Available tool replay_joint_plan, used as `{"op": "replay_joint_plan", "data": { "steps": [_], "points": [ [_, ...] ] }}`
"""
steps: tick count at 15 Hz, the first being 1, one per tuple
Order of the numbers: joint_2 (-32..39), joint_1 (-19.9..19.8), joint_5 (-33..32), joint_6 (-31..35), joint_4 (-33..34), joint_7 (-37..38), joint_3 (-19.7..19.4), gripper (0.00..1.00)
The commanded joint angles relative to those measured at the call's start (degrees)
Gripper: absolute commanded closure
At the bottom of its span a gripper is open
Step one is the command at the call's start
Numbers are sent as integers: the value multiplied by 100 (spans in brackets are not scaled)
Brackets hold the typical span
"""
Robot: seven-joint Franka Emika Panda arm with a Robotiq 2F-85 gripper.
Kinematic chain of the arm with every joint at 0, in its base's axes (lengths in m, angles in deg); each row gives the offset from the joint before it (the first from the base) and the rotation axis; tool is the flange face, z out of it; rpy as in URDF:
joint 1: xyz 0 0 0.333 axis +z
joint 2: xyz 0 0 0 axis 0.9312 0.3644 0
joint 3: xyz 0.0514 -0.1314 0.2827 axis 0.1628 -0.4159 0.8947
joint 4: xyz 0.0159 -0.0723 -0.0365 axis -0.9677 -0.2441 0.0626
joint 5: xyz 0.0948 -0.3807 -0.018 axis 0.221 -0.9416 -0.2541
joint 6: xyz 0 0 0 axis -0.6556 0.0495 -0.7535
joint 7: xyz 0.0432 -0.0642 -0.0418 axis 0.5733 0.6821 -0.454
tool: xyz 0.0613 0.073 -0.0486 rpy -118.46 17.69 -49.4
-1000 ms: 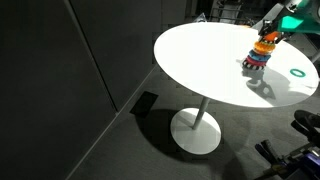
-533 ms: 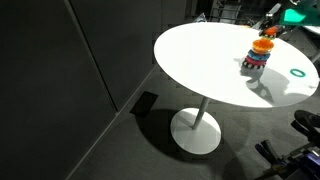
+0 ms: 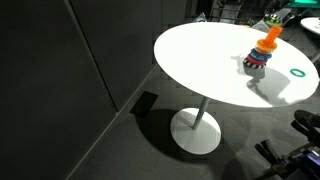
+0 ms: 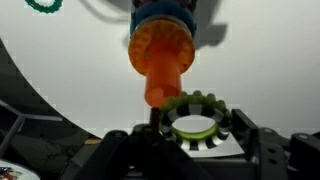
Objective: Remove the striped ring and the green ring from the orange rod and put it on the table
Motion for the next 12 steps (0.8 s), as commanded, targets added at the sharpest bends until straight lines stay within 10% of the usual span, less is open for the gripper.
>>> {"op": "replay_joint_plan", "data": {
  "steps": [1, 12],
  "points": [
    [-488, 49, -173, -394, -149, 25, -30, 54],
    [-756, -1561, -278, -607, -622, -120, 1286, 54]
  ]
}}
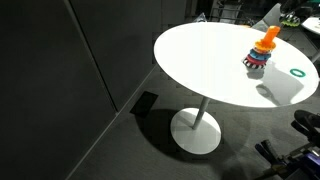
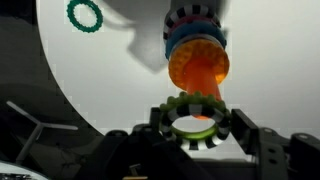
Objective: Remove the striped ring and the green ring from the orange rod and put it on the table
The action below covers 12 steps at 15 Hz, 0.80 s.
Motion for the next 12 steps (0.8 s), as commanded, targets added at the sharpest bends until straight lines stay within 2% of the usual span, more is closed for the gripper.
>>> {"op": "replay_joint_plan", "data": {
  "steps": [1, 6, 12],
  "points": [
    [-27, -309, -96, 22, -194, -63, 185, 54],
    [254, -453, -129, 109, -336, -29, 173, 54],
    [786, -410, -120, 322, -384, -34, 34, 54]
  ]
}}
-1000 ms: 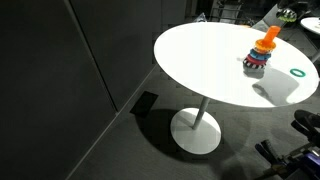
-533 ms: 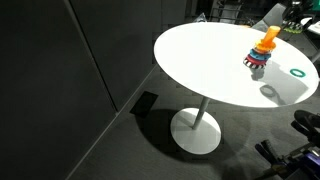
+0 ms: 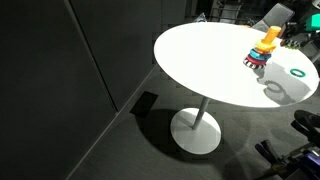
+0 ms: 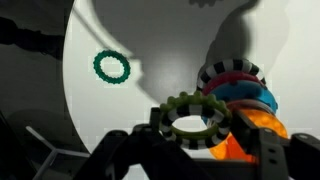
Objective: Remove the striped ring and the green ring from the orange rod and put it on the table
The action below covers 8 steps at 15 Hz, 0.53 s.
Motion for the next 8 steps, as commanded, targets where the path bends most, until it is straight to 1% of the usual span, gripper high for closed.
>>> {"op": "replay_joint_plan", "data": {
  "steps": [1, 5, 8],
  "points": [
    [324, -12, -79, 275, 1, -50, -94, 54],
    [722, 96, -49, 486, 27, -56, -278, 54],
    [991, 252, -71, 660, 34, -23, -477, 54]
  ]
}}
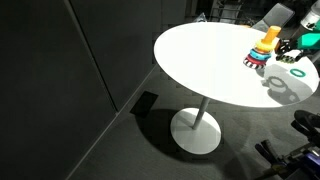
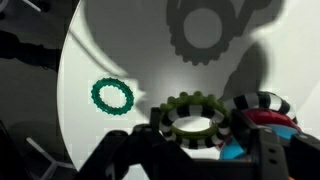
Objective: Remove the striped ring and the green ring from the orange rod and put it on the table
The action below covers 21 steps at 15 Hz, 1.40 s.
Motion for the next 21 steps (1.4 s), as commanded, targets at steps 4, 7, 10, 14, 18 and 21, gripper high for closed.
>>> {"op": "replay_joint_plan", "data": {
  "steps": [4, 7, 10, 14, 18, 21],
  "points": [
    [516, 626, -212, 434, 66, 134, -681, 54],
    [648, 954, -175, 533, 61, 106, -967, 54],
    [709, 1208, -119, 611, 31, 37, -1182, 54],
    [713, 1393, -87, 636, -4, -37, -1329, 6],
    [623, 1364, 26, 589, -67, -217, -1250, 0],
    [419, 1125, 389, 440, -193, -764, -920, 0]
  ]
}}
